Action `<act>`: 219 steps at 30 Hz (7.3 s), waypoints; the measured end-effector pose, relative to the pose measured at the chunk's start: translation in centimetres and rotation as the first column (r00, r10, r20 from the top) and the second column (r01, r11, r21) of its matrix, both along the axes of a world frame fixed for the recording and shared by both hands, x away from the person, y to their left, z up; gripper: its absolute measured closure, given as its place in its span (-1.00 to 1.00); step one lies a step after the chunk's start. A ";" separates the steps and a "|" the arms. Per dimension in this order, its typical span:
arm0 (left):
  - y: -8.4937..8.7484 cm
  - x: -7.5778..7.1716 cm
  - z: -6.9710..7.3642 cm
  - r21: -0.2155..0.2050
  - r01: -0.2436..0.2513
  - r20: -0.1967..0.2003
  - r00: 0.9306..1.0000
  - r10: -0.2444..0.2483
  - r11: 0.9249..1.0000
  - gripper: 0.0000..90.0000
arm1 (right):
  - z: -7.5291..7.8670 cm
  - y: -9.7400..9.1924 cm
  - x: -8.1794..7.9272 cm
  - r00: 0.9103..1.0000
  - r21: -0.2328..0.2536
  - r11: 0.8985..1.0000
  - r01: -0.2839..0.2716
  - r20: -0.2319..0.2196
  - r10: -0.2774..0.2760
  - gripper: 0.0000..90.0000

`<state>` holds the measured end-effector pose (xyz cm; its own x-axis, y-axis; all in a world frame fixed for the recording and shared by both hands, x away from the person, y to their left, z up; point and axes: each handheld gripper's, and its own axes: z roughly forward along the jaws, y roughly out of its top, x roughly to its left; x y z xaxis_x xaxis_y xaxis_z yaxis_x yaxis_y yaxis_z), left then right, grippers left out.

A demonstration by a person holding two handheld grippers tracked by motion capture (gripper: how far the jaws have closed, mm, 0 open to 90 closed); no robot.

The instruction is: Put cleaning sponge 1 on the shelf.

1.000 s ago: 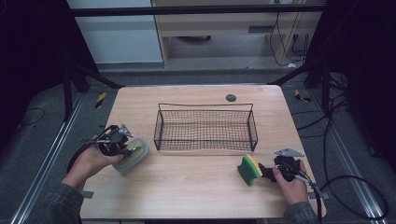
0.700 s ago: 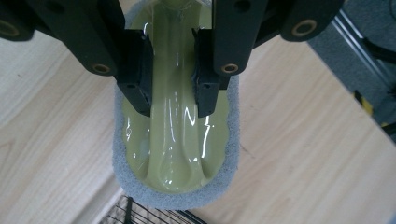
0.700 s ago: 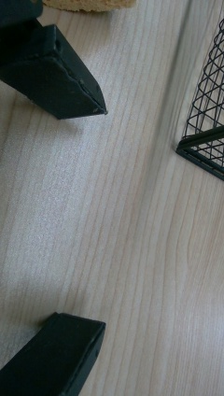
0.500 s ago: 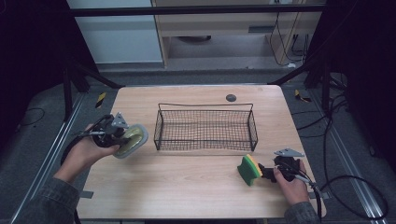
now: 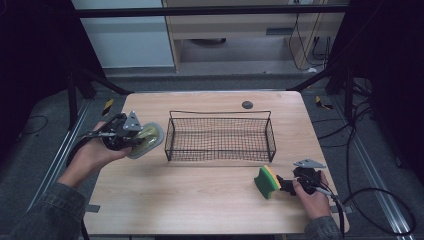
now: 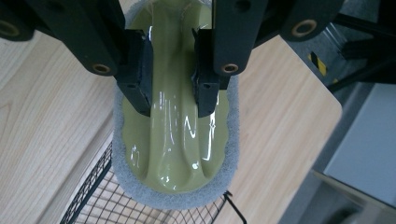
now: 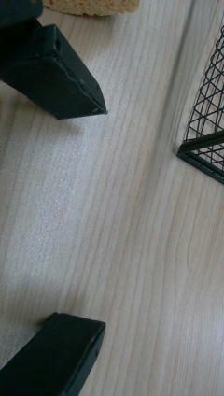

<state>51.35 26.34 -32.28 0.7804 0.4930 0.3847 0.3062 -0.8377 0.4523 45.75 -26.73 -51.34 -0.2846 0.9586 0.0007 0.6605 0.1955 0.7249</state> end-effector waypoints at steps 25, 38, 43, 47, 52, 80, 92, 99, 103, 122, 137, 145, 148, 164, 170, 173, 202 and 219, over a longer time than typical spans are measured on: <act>-3.2 1.1 2.4 0.061 0.083 0.077 0.993 -0.087 0.995 0.58 | 0.0 0.0 0.0 1.000 0.001 1.000 -0.008 -0.002 0.008 -0.99; -5.2 2.2 3.2 0.083 0.133 0.109 0.984 -0.142 0.988 0.58 | 0.0 0.0 0.0 1.000 -0.005 1.000 -0.013 0.000 0.013 -0.99; -5.9 2.6 2.9 0.084 0.154 0.105 0.981 -0.163 0.984 0.58 | 0.0 0.0 0.0 1.000 -0.004 1.000 -0.012 0.000 0.012 -0.99; -6.4 2.8 2.7 0.089 0.168 0.101 0.979 -0.176 0.982 0.58 | 0.0 0.0 0.0 1.000 -0.005 1.000 -0.012 0.000 0.012 -0.99; -6.8 3.0 2.8 0.099 0.173 0.105 0.977 -0.184 0.980 0.58 | 0.0 0.0 0.0 1.000 -0.005 1.000 -0.015 0.001 0.015 -0.99; -10.1 4.6 2.0 0.180 0.230 0.106 0.962 -0.251 0.956 0.58 | 0.0 0.0 0.1 1.000 -0.006 1.000 -0.018 0.000 0.018 -0.99; -11.6 5.2 1.7 0.189 0.267 0.102 0.952 -0.290 0.945 0.58 | 0.0 0.0 0.1 1.000 -0.003 1.000 -0.018 -0.002 0.018 -0.99; -12.3 5.6 0.9 0.227 0.281 0.093 0.947 -0.308 0.933 0.58 | 0.0 0.0 0.1 1.000 -0.003 1.000 -0.018 -0.002 0.018 -0.99; -12.4 5.8 0.4 0.237 0.286 0.088 0.945 -0.314 0.929 0.58 | 0.0 0.0 0.1 1.000 -0.003 1.000 -0.018 -0.001 0.018 -0.99; -13.3 6.6 -2.4 0.234 0.347 0.006 0.933 -0.359 0.908 0.58 | 0.0 0.0 0.1 1.000 -0.004 1.000 -0.020 -0.001 0.020 -0.99; -13.3 7.1 -4.0 0.234 0.358 -0.047 0.933 -0.357 0.904 0.58 | 0.0 0.0 0.1 1.000 -0.005 1.000 -0.021 0.000 0.021 -0.99; -13.3 7.2 -4.7 0.230 0.363 -0.058 0.931 -0.359 0.903 0.58 | 0.0 0.0 0.2 1.000 -0.005 1.000 -0.024 0.001 0.024 -0.99; -13.2 7.3 -4.9 0.236 0.365 -0.064 0.931 -0.360 0.901 0.58 | 0.0 0.0 0.2 1.000 -0.005 1.000 -0.024 0.001 0.024 -0.99; -13.3 7.7 -6.2 0.232 0.366 -0.091 0.931 -0.354 0.901 0.58 | 0.0 0.0 0.2 1.000 -0.007 1.000 -0.025 0.001 0.025 -0.99; -13.3 7.9 -6.8 0.216 0.356 -0.108 0.934 -0.340 0.909 0.58 | 0.0 0.0 0.2 1.000 -0.008 1.000 -0.026 0.002 0.026 -0.99; -13.3 8.1 -7.0 0.223 0.364 -0.111 0.931 -0.347 0.904 0.58 | 0.0 0.0 0.2 1.000 -0.008 1.000 -0.026 0.002 0.026 -0.99; -13.6 9.3 -9.5 0.206 0.360 -0.190 0.927 -0.324 0.910 0.57 | 0.0 0.0 0.2 1.000 -0.002 1.000 -0.025 0.000 0.025 -0.99; -13.7 9.7 -10.0 0.205 0.331 -0.200 0.935 -0.291 0.921 0.52 | 0.0 0.0 0.2 1.000 -0.006 1.000 -0.026 0.000 0.026 -0.99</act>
<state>61.02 12.65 -42.28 0.9410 0.1275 0.3136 0.0656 -0.9775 0.2005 45.92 -26.75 -51.34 -0.3094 0.9509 -0.0048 0.6550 0.2168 0.7239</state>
